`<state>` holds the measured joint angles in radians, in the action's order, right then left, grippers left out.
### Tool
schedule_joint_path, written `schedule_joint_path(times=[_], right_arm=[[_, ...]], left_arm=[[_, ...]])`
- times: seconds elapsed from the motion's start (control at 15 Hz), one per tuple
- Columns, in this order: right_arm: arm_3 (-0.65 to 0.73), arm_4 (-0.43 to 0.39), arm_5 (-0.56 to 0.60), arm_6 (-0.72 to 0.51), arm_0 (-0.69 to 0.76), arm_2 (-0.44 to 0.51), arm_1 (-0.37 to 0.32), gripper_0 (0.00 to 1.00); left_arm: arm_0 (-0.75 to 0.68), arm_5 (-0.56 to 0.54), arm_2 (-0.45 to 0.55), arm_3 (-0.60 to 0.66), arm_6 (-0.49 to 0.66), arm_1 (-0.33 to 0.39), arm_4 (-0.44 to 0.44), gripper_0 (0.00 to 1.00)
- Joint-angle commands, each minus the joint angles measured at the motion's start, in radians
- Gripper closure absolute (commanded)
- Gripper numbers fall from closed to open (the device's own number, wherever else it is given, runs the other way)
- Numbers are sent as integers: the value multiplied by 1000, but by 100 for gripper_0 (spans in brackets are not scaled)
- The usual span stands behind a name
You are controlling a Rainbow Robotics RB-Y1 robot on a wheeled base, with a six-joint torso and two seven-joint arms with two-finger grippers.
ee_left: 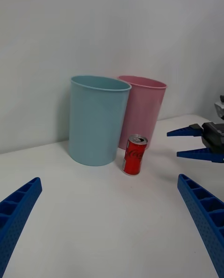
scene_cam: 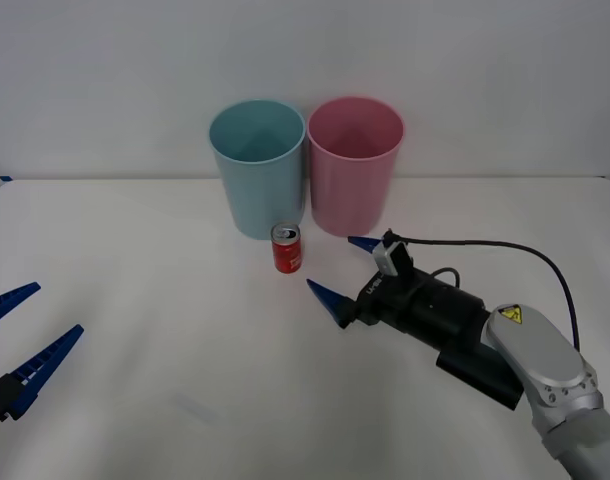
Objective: Grasp the object on the table and drop it into the matching bin: aluminum can to the light blue bin, PET bottle to the pink bin.
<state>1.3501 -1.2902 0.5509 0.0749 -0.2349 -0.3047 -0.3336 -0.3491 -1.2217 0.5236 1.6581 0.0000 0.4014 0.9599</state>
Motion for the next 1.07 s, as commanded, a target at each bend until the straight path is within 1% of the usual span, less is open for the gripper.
schedule_joint_path(times=[0.07,0.27,0.4,0.73,1.07], right_arm=[[-94,6,-14,-23,-77,-40,4,0],[-189,5,-17,-35,-146,-48,33,0],[-236,5,-43,-46,-192,-74,45,0],[-368,-1,-60,-53,-290,-90,105,0],[-408,-1,-92,-58,-322,-123,125,0]], left_arm=[[0,0,0,0,0,0,0,0],[0,0,0,0,0,0,0,0],[0,0,0,0,0,0,0,0],[0,0,0,0,0,0,0,0],[0,0,0,0,0,0,0,0]])
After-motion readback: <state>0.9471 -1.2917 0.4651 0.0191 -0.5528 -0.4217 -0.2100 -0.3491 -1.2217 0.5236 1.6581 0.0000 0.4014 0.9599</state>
